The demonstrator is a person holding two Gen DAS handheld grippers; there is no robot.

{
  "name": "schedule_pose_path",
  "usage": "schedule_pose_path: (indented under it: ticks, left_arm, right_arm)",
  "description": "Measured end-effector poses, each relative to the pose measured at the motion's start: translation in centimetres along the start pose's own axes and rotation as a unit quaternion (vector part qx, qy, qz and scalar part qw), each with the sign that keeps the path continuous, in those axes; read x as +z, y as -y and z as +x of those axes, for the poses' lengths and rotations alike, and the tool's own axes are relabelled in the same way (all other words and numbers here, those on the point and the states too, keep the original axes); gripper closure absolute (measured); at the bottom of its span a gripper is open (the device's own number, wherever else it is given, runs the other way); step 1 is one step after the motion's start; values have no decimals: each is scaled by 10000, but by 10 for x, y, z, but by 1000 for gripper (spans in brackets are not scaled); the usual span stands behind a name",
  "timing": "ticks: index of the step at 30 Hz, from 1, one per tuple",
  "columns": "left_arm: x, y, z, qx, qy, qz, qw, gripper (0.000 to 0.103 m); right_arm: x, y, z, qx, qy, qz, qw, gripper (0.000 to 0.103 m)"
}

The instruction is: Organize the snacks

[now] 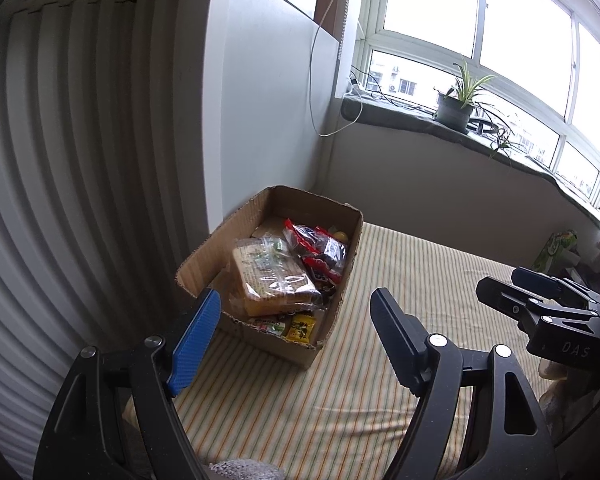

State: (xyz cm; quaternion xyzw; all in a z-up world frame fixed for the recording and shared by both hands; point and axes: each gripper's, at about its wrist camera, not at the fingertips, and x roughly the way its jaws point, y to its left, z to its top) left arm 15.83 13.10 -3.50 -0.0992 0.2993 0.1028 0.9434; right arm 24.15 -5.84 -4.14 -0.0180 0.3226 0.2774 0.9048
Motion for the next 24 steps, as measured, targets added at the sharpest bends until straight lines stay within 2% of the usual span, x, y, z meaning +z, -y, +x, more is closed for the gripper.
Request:
schedule_pose_path:
  ticks: [19, 24]
  left_arm:
    - [-4, -1, 2, 51, -118, -79, 9999, 25]
    - [-6, 2, 2, 41, -66, 28, 10000, 25]
  right_arm:
    - [-9, 2, 4, -98, -122, 24, 9999, 14]
    - [-14, 9, 5, -171, -137, 98, 9997, 14]
